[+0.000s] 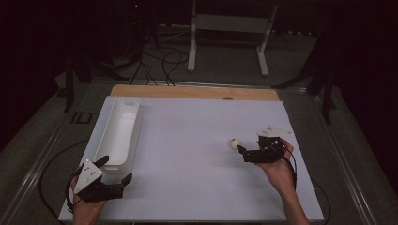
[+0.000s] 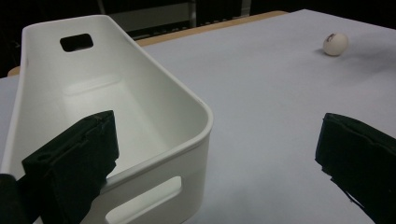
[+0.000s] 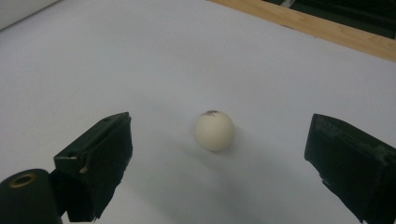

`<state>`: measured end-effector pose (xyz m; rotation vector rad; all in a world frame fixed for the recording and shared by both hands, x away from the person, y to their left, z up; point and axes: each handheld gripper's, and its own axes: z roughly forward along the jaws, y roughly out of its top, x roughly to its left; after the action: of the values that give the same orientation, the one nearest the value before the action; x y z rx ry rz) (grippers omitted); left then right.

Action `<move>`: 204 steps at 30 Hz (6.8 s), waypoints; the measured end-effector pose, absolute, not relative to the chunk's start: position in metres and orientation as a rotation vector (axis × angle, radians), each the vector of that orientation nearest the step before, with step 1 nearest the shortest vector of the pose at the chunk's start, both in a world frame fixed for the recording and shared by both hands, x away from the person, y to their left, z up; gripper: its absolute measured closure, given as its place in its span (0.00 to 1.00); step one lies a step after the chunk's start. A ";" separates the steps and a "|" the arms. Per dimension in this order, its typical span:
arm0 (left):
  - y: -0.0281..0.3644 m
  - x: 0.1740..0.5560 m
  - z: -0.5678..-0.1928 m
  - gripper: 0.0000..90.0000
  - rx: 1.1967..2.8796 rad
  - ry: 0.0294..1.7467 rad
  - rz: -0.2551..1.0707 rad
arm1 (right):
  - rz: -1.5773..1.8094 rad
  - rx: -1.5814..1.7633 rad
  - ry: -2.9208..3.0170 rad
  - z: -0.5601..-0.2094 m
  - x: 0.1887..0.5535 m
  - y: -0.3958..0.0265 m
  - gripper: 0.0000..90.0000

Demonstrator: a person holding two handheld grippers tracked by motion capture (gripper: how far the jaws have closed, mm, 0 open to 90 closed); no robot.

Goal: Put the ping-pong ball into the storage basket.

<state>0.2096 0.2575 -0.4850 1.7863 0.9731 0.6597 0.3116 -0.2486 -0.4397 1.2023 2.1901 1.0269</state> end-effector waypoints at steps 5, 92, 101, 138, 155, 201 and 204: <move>0.258 0.210 -0.485 0.00 1.785 0.975 0.660 | 1.009 1.208 2.200 -0.440 0.316 -0.247 0.08; 0.260 0.209 -0.486 0.00 1.780 0.981 0.667 | 0.824 1.204 2.427 -0.463 0.381 -0.225 0.08; 0.260 0.210 -0.486 0.00 1.785 0.981 0.668 | 0.796 1.205 2.461 -0.470 0.385 -0.226 0.08; 0.259 0.210 -0.486 0.00 1.786 0.982 0.672 | 0.658 1.218 2.542 -0.484 0.395 -0.218 0.26; 0.260 0.209 -0.486 0.00 1.786 0.983 0.676 | 0.569 1.205 2.603 -0.495 0.397 -0.211 0.55; 0.259 0.209 -0.486 0.00 1.788 0.985 0.675 | 0.582 1.088 2.542 -0.437 0.375 -0.196 0.56; 0.259 0.209 -0.486 0.00 1.788 0.985 0.675 | 0.585 1.071 2.540 -0.432 0.375 -0.193 0.56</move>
<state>0.2095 0.2592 -0.4861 1.7880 0.9850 0.6751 0.3752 -0.1926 -0.4320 1.0707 2.5395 0.5845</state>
